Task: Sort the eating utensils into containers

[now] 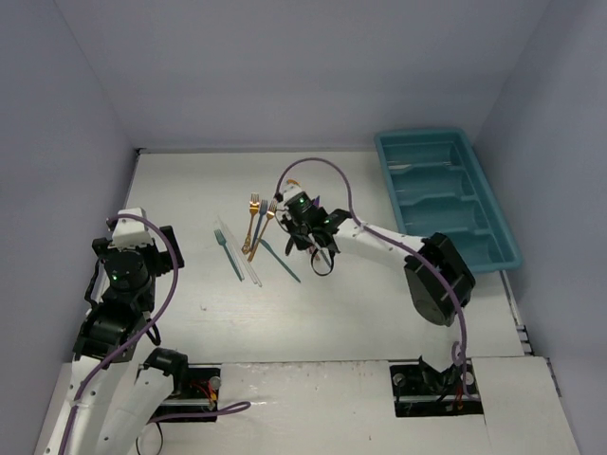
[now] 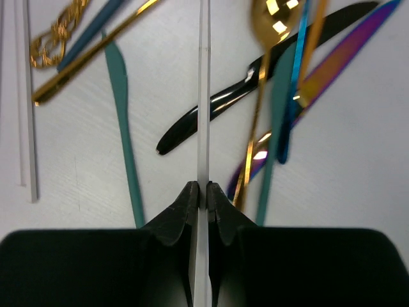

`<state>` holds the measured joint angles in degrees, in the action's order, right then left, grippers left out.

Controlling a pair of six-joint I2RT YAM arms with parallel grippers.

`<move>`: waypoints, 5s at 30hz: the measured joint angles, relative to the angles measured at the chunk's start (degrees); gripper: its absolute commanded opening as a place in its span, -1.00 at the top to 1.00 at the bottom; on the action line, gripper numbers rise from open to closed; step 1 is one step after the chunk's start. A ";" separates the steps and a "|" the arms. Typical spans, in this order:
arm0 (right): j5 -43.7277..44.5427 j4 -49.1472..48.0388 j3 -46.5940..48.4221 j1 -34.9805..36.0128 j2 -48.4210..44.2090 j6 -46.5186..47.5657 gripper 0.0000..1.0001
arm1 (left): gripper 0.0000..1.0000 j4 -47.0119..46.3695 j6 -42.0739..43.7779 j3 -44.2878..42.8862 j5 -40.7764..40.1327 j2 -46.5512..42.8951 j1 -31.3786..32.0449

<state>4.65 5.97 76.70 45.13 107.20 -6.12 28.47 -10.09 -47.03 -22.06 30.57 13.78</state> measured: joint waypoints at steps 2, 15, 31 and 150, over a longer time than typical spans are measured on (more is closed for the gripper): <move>0.93 0.49 1.75 -2.79 -3.08 -0.66 1.00 | -0.80 0.00 0.00 0.00 0.00 0.01 0.00; 6.96 -0.52 16.75 -44.95 -6.13 -23.02 1.00 | -0.80 0.02 0.00 0.00 -0.04 0.35 0.00; 1.41 -2.07 39.32 -53.52 25.34 -47.65 1.00 | -0.80 0.07 0.00 0.00 -0.28 2.33 0.00; 5.59 -2.28 7.72 15.69 14.38 -6.47 0.38 | -0.80 0.11 0.00 0.00 0.20 0.70 0.04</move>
<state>10.24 3.69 84.43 60.82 121.59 -12.59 28.58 -10.09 -47.03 -21.87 31.27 13.82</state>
